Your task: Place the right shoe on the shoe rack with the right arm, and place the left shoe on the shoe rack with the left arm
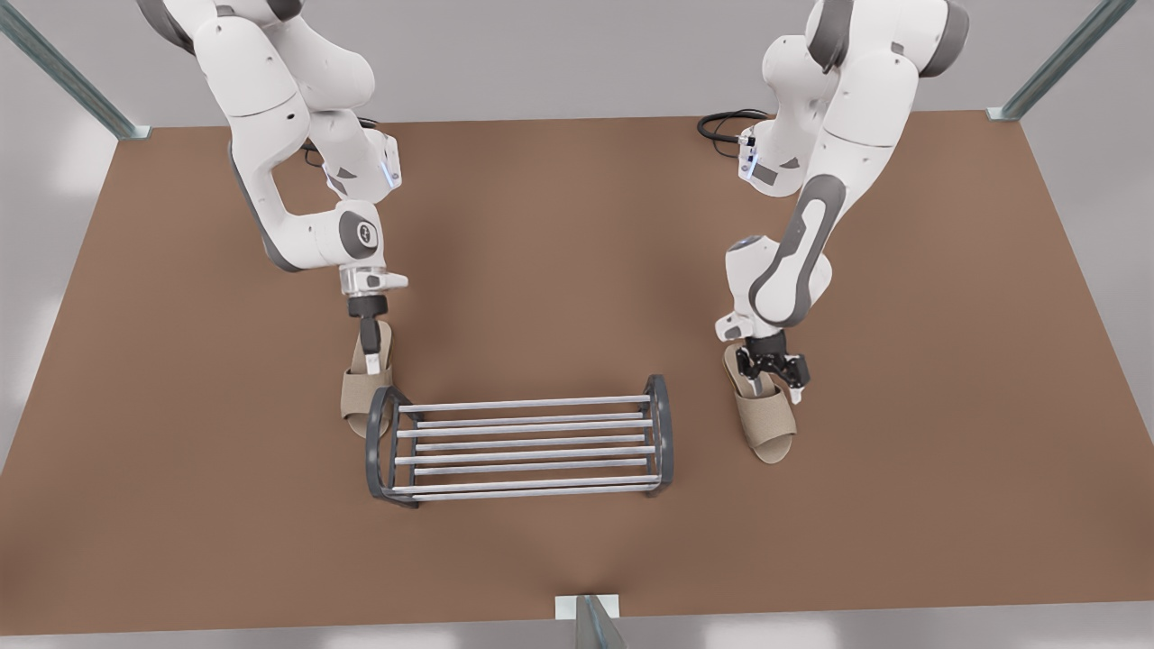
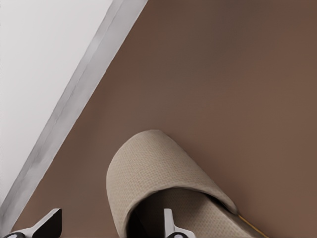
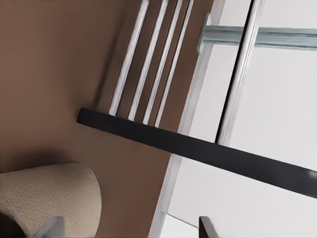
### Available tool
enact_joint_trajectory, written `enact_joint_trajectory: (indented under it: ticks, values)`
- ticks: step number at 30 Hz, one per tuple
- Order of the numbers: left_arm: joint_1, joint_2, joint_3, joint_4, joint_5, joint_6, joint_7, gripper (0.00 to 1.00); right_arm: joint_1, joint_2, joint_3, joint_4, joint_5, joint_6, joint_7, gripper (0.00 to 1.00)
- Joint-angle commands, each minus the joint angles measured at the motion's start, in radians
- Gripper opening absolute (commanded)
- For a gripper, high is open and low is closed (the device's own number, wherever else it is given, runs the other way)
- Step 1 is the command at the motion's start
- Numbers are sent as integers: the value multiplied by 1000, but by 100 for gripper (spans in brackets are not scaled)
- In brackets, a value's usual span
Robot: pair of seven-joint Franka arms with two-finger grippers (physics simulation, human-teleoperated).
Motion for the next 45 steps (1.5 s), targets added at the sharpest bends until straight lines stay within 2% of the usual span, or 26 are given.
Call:
enact_joint_trajectory:
  ticks: [1,8,10,12,14,18,25,30,32,37,42,43,45]
  values:
    - [1,16,10,17,21,-16,-290,100,-1,-2,1,-9,-25,13,229,100]
    - [5,60,19,63,23,-7,-287,100,-14,11,-1,-19,-19,-2,227,100]
    - [4,62,19,63,23,-7,-287,75,-14,44,-2,-18,-17,-27,227,100]
    - [5,62,19,64,23,-7,-287,67,-14,44,-2,-16,-17,-27,224,100]
    - [5,62,19,64,23,-7,-287,64,-15,47,-2,-15,-17,-27,219,100]
    - [5,63,19,64,23,-7,-291,47,-30,59,-4,0,-25,-32,206,100]
    - [2,25,34,61,23,36,-290,36,-43,113,-15,30,-34,-78,196,100]
    - [1,-55,51,52,30,60,-273,28,-43,122,-19,48,-34,-79,196,100]
    - [1,-105,51,41,30,59,-245,21,-43,131,-22,54,-34,-88,195,100]
    - [-2,-188,49,41,30,57,-167,21,-41,157,-36,72,-34,-99,195,100]
    - [-64,-385,36,44,27,-29,92,21,-35,171,-41,92,-34,-99,181,100]
    - [-106,-421,34,43,24,-96,150,21,-33,171,-41,96,-34,-99,181,99]
    - [-192,-480,-6,50,-66,-315,448,21,-32,173,-41,94,-34,-99,181,84]
